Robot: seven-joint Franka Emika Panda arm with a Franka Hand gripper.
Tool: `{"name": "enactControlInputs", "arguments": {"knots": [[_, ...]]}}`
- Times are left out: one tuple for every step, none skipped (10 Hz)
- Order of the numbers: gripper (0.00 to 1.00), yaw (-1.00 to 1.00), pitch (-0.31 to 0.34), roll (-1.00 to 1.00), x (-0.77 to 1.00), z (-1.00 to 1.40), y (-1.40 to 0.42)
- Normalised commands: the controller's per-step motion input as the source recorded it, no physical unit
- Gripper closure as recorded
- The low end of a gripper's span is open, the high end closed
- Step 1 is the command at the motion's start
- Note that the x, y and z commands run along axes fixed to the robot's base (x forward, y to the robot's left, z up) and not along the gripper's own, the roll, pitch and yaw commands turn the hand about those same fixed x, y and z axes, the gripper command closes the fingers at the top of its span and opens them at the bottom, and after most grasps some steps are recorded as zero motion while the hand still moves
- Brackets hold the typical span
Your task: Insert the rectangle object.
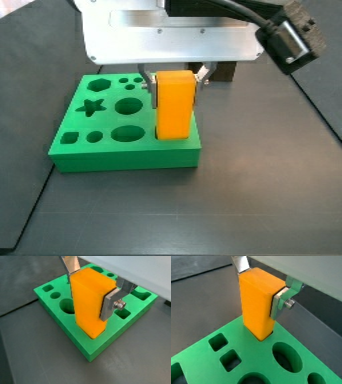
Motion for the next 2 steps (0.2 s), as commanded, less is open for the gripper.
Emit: {"name": "enactControlInputs", "arguments": {"knots": [[1.00,0.00,0.000,-0.12,0.00,-0.21,-0.06],[1.00,0.00,0.003,0.01,0.00,0.00,0.00]]}}
